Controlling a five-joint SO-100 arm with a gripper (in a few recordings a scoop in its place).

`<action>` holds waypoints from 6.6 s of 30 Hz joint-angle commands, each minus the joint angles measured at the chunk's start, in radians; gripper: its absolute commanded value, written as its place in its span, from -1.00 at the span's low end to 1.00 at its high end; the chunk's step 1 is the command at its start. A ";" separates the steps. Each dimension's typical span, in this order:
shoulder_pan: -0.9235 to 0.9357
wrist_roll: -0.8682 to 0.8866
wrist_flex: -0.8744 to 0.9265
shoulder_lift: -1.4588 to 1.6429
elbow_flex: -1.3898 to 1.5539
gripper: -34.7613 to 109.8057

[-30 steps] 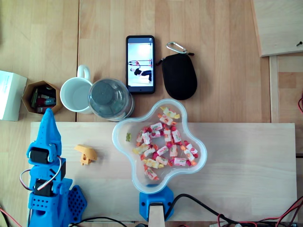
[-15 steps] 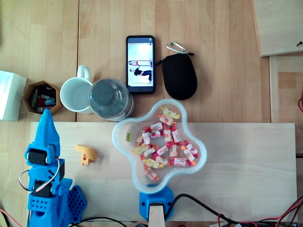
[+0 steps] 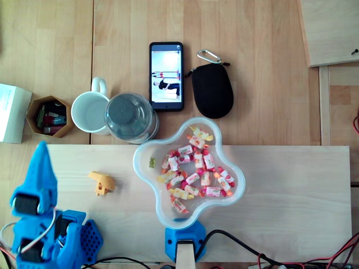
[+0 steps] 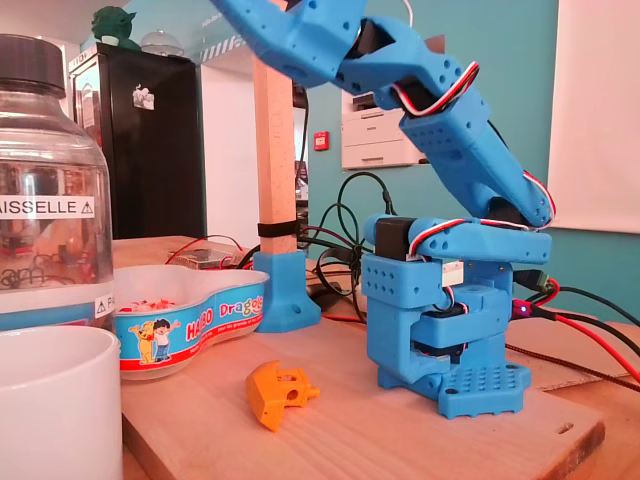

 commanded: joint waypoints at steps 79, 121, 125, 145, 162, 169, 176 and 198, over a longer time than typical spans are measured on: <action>0.762 0.181 1.074 -1.700 -1.032 -0.45; 0.801 0.101 1.002 -1.956 -1.195 -0.21; 0.795 0.103 1.002 -1.960 -1.186 -0.21; 0.793 0.103 0.985 -2.019 -1.164 -0.21; 0.793 0.103 0.985 -2.023 -1.161 -0.21; 0.793 0.103 0.985 -2.068 -1.172 -0.21; 0.793 0.101 0.985 -2.088 -1.181 -0.21; 0.807 0.115 0.983 -2.088 -1.200 -0.56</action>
